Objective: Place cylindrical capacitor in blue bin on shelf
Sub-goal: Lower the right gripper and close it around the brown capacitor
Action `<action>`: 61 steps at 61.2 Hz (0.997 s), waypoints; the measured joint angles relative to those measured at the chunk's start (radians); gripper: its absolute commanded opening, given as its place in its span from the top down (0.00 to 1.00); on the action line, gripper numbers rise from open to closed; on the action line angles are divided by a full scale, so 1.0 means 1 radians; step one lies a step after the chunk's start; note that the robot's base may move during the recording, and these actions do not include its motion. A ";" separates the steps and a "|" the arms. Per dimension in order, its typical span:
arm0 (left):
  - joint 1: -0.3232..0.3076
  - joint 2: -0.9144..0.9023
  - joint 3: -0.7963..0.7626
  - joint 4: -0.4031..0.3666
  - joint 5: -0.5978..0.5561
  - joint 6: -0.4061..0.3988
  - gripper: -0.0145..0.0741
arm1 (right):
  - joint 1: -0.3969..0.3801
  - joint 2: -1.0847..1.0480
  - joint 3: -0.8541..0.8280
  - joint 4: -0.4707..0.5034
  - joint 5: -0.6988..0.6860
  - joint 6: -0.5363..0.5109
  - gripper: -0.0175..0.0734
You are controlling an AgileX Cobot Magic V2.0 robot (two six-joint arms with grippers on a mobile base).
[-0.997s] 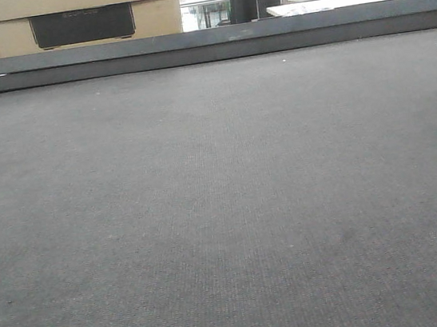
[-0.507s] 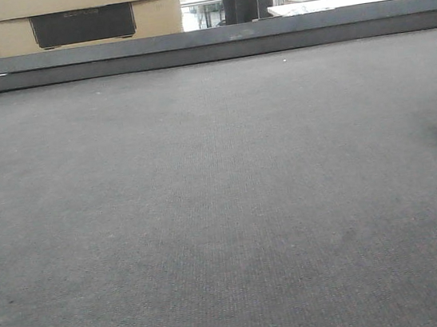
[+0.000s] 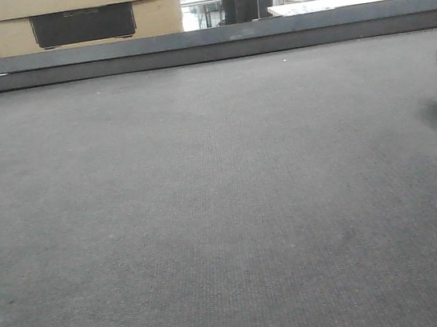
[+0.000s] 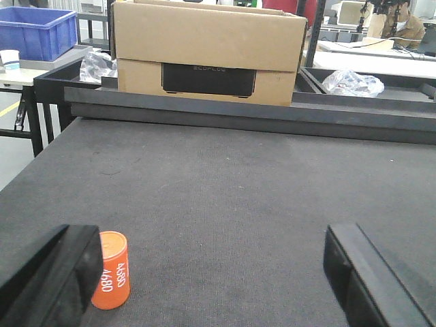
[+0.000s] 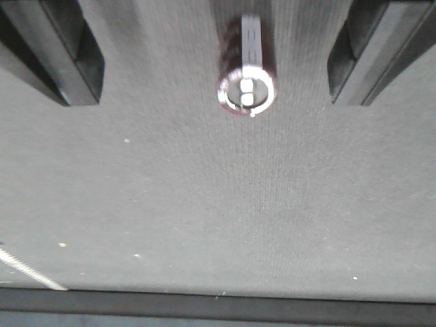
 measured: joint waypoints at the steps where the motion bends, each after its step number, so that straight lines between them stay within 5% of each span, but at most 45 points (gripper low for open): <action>1: 0.000 0.000 0.000 0.000 0.000 0.000 0.20 | 0.000 0.010 -0.008 0.000 0.000 0.000 0.18; 20: 0.000 0.000 -0.001 0.000 0.000 0.000 0.20 | 0.000 0.178 -0.138 0.000 0.010 0.000 0.21; 42: 0.000 0.000 -0.001 0.000 0.001 0.000 0.20 | 0.000 0.199 -0.144 0.000 0.009 0.002 0.88; 49: 0.000 0.000 -0.001 0.000 0.001 0.000 0.20 | 0.000 0.185 -0.144 0.000 0.016 0.002 0.98; 61: 0.000 0.000 -0.001 -0.011 0.003 0.000 0.20 | 0.000 0.040 -0.144 0.000 0.105 0.002 0.97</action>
